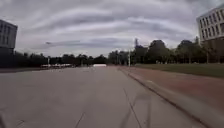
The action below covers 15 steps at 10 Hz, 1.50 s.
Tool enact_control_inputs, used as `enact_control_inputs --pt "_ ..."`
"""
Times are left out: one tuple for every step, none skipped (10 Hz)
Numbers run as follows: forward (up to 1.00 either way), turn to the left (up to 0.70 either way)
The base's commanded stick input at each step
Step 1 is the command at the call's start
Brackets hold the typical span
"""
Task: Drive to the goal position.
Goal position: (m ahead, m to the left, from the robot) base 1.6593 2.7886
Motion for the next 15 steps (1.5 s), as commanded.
enact_control_inputs --pt "0.85 0.0" --pt "0.85 0.0" --pt "0.85 0.0" --pt "0.85 0.0" --pt "0.85 0.0" --pt "0.85 0.0" --pt "0.85 0.0" --pt "0.85 0.0" --pt "0.85 0.0" --pt "0.85 0.0" --pt "0.85 0.0" --pt "0.85 0.0" --pt "0.85 0.0" --pt "0.85 0.0" --pt "0.85 0.0"
